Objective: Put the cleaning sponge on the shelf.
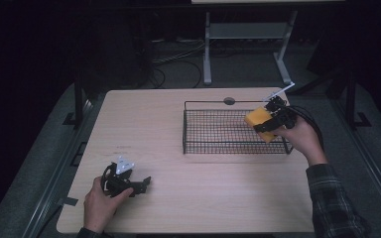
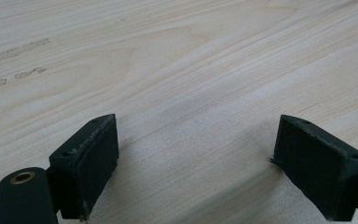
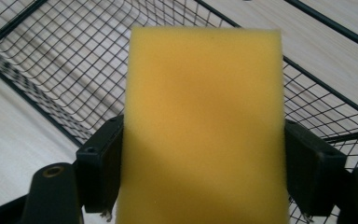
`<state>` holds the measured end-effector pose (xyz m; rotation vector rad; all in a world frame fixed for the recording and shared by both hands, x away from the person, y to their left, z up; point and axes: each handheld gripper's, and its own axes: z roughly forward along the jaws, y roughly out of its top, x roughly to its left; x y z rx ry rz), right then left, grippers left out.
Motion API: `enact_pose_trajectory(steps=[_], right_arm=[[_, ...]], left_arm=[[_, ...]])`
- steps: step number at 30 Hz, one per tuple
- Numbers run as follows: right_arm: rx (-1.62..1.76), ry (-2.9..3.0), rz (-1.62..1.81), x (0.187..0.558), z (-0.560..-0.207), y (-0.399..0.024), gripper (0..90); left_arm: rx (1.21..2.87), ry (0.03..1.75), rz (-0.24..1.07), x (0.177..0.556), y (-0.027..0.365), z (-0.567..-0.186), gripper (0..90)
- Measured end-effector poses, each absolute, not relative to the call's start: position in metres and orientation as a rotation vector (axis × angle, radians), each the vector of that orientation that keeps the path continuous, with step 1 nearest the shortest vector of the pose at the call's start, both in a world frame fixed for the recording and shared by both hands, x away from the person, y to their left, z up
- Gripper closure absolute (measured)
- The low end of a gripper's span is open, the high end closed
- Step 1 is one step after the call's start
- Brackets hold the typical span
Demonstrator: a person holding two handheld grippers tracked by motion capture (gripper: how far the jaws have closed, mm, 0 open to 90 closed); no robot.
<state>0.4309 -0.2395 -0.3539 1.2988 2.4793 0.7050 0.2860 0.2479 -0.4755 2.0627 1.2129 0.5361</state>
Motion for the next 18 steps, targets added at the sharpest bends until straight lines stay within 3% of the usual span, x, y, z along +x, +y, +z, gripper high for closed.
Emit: enact_pose_trajectory(steps=[18], right_arm=[[1.398,2.408,0.637,0.453,-0.374,-0.252,23.7]], left_arm=[[2.062,1.213,0.536,0.286,0.248,-0.476,12.9]])
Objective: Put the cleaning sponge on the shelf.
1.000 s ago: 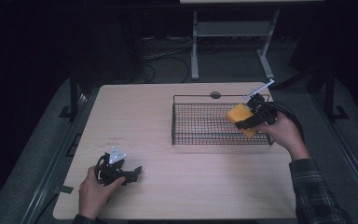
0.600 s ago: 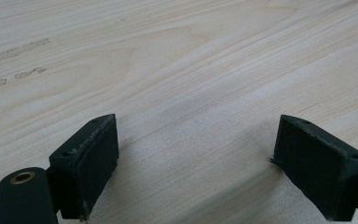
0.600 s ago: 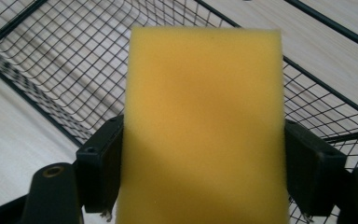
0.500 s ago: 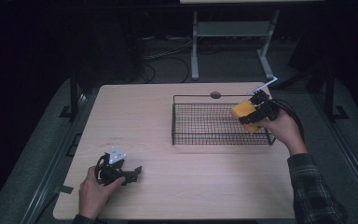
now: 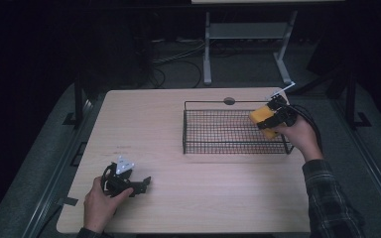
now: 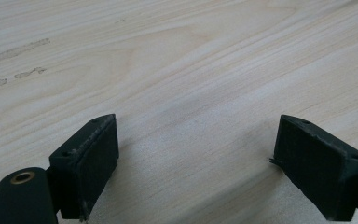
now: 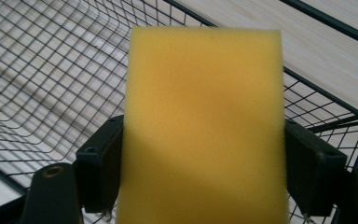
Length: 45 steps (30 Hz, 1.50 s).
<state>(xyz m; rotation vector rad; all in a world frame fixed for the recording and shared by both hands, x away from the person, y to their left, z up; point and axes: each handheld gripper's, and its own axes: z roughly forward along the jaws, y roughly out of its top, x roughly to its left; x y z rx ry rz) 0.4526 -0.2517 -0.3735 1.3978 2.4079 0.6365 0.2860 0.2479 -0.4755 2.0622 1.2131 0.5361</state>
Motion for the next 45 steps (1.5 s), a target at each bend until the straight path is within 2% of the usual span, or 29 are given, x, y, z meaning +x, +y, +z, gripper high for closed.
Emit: enact_pose_trajectory(steps=[22,45], right_arm=[[1.465,2.442,0.587,0.46,-0.408,-0.263,23.2],[1.49,2.477,0.537,0.462,-0.42,-0.262,22.2]], left_arm=[[2.063,1.213,0.536,0.286,0.248,-0.476,12.9],[2.063,1.213,0.536,0.286,0.248,-0.476,12.9]])
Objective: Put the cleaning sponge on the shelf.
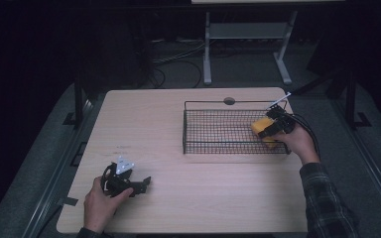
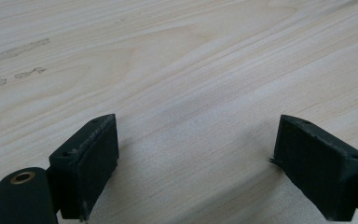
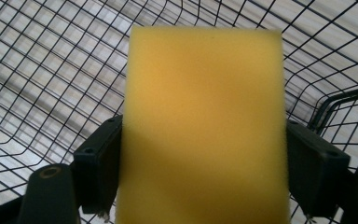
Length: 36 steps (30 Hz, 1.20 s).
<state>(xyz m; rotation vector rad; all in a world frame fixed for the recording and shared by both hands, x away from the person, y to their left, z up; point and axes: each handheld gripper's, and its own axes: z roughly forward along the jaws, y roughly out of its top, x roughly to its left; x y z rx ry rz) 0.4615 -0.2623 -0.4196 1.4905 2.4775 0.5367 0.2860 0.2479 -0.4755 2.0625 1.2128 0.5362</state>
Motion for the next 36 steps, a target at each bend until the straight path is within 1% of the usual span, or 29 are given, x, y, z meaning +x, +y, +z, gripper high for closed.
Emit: enact_pose_trajectory(steps=[2,6,14,19,28,36], right_arm=[[1.493,2.478,0.538,0.462,-0.42,-0.262,22.0],[1.506,2.479,0.539,0.462,-0.42,-0.264,18.8],[1.498,2.469,0.556,0.46,-0.415,-0.264,18.8],[1.492,2.455,0.576,0.456,-0.406,-0.264,18.5],[1.472,2.433,0.628,0.439,-0.384,-0.265,15.7],[1.439,2.432,0.661,0.421,-0.375,-0.266,15.0]], left_arm=[[2.063,1.213,0.536,0.286,0.248,-0.476,12.9],[2.063,1.213,0.536,0.286,0.248,-0.476,12.9],[2.063,1.213,0.536,0.286,0.248,-0.476,12.9],[2.063,1.213,0.536,0.286,0.248,-0.476,12.9],[2.063,1.213,0.536,0.286,0.248,-0.476,12.9],[2.063,1.213,0.536,0.286,0.248,-0.476,12.9]])
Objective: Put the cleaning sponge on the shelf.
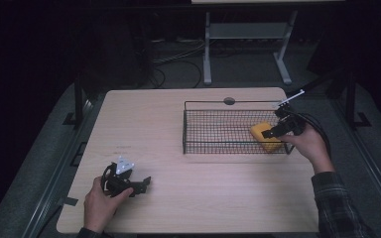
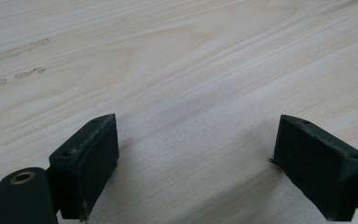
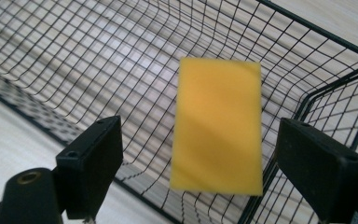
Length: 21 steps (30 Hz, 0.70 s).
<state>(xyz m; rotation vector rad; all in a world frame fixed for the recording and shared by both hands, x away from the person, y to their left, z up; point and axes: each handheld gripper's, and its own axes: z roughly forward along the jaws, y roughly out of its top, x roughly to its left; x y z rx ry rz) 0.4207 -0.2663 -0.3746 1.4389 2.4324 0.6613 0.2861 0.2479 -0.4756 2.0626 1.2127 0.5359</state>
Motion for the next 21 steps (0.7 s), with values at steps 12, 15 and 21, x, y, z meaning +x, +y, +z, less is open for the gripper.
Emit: enact_pose_trajectory(steps=[12,15,21], right_arm=[[1.395,2.422,0.726,0.386,-0.363,-0.27,14.9],[1.382,2.425,0.736,0.376,-0.363,-0.269,14.9],[1.357,2.428,0.755,0.359,-0.365,-0.268,14.8]], left_arm=[[2.062,1.213,0.536,0.286,0.248,-0.476,12.9],[2.063,1.213,0.536,0.286,0.248,-0.476,12.9],[2.063,1.213,0.536,0.286,0.248,-0.476,12.9]])
